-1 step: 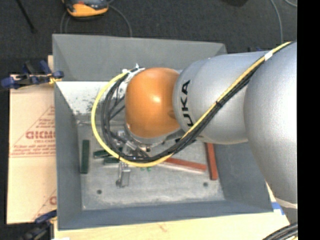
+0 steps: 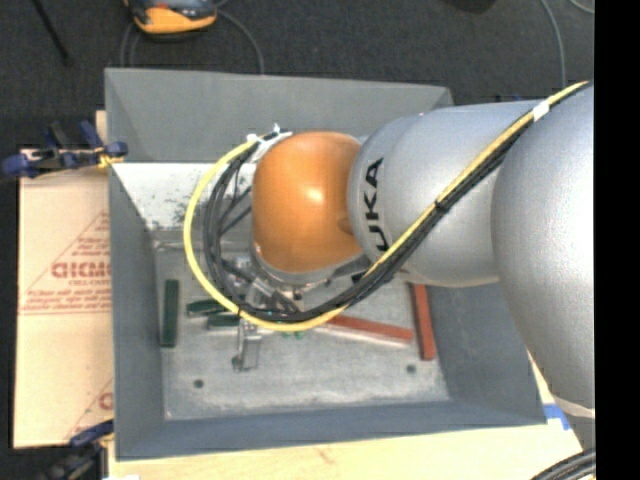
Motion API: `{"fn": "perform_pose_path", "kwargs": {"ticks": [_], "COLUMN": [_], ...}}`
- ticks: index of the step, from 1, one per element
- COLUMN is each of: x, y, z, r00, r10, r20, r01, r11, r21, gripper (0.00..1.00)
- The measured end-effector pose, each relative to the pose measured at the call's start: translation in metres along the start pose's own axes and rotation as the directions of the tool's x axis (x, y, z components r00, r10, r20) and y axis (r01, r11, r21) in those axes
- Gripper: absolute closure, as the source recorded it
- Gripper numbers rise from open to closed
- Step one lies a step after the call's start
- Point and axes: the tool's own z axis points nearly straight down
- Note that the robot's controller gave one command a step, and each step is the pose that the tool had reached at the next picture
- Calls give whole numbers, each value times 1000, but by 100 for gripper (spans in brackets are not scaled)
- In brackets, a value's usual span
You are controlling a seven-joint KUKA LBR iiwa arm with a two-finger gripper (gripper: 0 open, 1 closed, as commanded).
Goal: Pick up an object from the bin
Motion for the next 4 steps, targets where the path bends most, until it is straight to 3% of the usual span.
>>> {"fn": "perform_pose_path", "kwargs": {"ticks": [1,2,3,4], "x": [-26,-73,-73,-62], "y": [-10,-25,-25,-28], "z": [43,103,103,-71], "r00": [995,998,998,998], "r10": [-95,58,59,58], "r20": [5,2,2,9], "r01": [95,-58,-59,-58], "r11": [995,998,998,998], "r21": [1,-1,-1,-2], "gripper": [0,100,100,100]}}
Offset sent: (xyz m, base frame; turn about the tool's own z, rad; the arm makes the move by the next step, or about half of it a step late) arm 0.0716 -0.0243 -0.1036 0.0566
